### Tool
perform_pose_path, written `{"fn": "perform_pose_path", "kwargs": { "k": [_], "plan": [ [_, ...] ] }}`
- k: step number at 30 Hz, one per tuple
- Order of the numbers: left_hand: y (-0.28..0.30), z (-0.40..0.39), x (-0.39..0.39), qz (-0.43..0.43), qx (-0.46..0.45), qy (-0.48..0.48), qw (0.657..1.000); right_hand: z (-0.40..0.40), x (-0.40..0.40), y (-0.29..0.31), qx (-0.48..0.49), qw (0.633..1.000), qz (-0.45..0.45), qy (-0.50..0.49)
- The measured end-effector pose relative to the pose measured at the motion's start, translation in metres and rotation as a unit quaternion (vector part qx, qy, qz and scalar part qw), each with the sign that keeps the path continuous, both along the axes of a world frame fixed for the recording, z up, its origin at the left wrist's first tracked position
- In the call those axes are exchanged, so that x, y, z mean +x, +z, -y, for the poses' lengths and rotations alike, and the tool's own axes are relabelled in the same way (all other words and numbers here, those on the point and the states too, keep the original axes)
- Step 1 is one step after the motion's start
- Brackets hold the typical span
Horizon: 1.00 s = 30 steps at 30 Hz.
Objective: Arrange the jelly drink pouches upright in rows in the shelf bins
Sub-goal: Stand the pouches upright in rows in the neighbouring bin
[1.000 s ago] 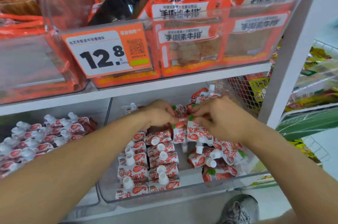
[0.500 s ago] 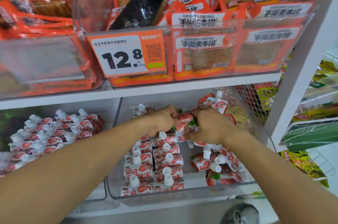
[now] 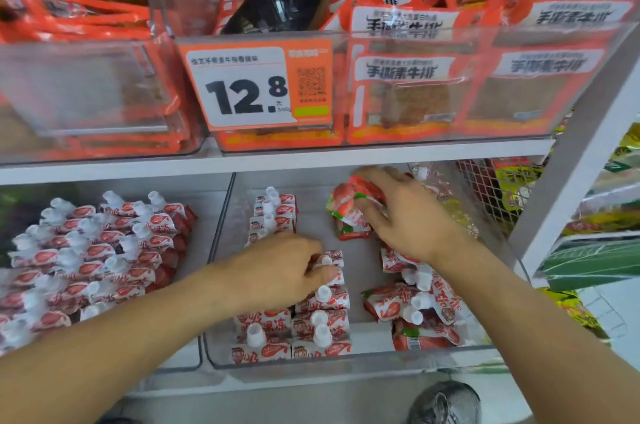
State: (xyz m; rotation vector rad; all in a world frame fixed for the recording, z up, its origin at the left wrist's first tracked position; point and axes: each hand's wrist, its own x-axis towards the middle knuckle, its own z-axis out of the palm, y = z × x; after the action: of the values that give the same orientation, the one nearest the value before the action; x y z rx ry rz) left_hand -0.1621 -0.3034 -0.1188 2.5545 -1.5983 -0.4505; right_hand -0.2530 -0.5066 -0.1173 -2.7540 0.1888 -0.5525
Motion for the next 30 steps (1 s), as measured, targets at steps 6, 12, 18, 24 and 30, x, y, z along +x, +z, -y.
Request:
{"fn": "perform_pose_path", "kwargs": {
  "k": [6,12,18,24,30],
  "plan": [
    [0.002,-0.011,-0.007,-0.033,-0.05,0.024,0.998,-0.025,0.039,-0.01,-0.021,0.983,-0.18,0.028],
    [0.021,-0.077,-0.027,0.109,-0.315,0.13,0.934,-0.015,0.049,-0.022,0.141,0.959,-0.239,0.064],
    [-0.019,-0.117,-0.046,-0.04,-0.409,0.289,0.865,-0.028,0.059,-0.023,0.179,0.961,-0.201,0.063],
    [-0.028,-0.12,-0.05,-0.069,-0.423,0.287,0.857,-0.024,0.054,-0.018,0.184,0.932,-0.299,0.091],
    [-0.019,-0.126,-0.048,-0.124,-0.4,0.3,0.857,-0.012,0.056,-0.017,0.239,0.886,-0.39,0.078]
  ]
}}
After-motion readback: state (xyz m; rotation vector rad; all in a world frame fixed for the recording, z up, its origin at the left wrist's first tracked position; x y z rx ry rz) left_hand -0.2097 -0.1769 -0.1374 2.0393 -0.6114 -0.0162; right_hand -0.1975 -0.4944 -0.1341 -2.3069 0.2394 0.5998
